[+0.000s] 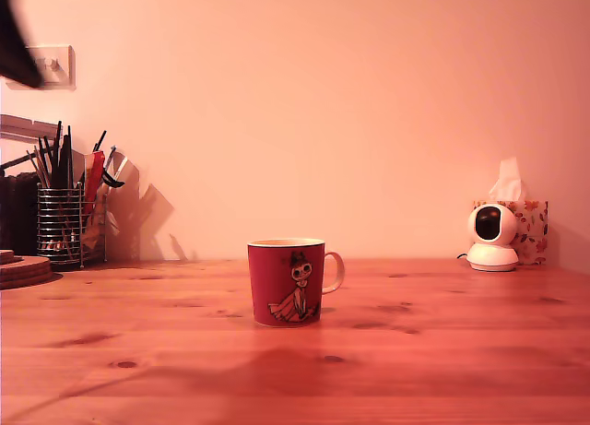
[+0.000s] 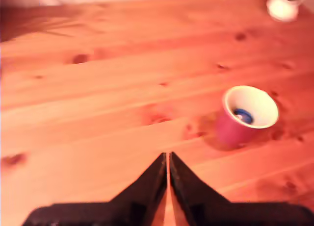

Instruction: Pick up the coffee capsules on the table and drop them inside the coffee cup

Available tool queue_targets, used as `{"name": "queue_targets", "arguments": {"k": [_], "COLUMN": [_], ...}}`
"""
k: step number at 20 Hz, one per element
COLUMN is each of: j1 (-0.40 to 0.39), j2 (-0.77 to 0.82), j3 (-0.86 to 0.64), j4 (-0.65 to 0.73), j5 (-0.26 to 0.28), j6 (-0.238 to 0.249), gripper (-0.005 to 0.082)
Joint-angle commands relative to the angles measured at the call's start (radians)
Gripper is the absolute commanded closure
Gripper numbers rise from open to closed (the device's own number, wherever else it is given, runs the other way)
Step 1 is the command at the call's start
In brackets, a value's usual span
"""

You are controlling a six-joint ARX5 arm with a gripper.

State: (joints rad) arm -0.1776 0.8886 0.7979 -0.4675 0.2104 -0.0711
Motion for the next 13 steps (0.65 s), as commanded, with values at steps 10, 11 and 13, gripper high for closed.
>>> {"name": "queue_targets", "arguments": {"k": [10, 11, 13], "j1": [0.047, 0.047, 0.047], "j2": [-0.258, -0.275, -0.296], "j3": [-0.172, -0.172, -0.172], "j4": [-0.056, -0.056, -0.06], "j5": [0.018, 0.018, 0.018], "j6": [-0.008, -0.008, -0.008], "gripper": [0.079, 0.079, 0.079]}}
